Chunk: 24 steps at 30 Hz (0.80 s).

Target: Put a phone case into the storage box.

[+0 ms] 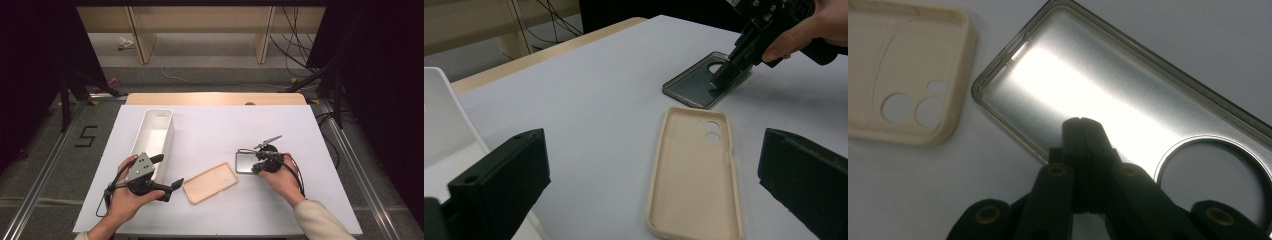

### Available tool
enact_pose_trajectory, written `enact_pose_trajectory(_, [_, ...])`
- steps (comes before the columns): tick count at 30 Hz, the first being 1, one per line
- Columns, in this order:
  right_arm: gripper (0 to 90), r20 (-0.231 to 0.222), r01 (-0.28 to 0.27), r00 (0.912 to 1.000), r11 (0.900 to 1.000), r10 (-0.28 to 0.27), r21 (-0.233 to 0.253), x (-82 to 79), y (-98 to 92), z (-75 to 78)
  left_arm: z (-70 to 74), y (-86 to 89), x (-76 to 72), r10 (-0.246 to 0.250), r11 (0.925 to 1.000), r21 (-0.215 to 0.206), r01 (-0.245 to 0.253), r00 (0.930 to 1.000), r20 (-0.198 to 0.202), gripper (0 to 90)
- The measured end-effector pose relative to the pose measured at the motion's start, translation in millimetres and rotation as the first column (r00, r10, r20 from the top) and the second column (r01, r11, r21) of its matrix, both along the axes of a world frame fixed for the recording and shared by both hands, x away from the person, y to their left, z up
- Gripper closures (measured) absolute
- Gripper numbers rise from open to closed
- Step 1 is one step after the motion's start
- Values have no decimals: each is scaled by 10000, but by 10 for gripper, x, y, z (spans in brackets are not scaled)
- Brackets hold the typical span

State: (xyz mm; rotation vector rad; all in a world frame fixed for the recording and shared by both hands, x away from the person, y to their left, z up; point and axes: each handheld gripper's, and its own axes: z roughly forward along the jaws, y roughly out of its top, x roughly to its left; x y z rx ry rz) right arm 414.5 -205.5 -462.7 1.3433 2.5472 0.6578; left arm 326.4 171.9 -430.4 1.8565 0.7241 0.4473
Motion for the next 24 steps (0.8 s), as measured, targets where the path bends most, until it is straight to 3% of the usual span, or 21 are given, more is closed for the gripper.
enact_pose_trajectory(24, [900,-562,-446,9976,9969,410,-648,-63,-174,42,4,6,-6,14,10000,-54,-14,10000,19,0])
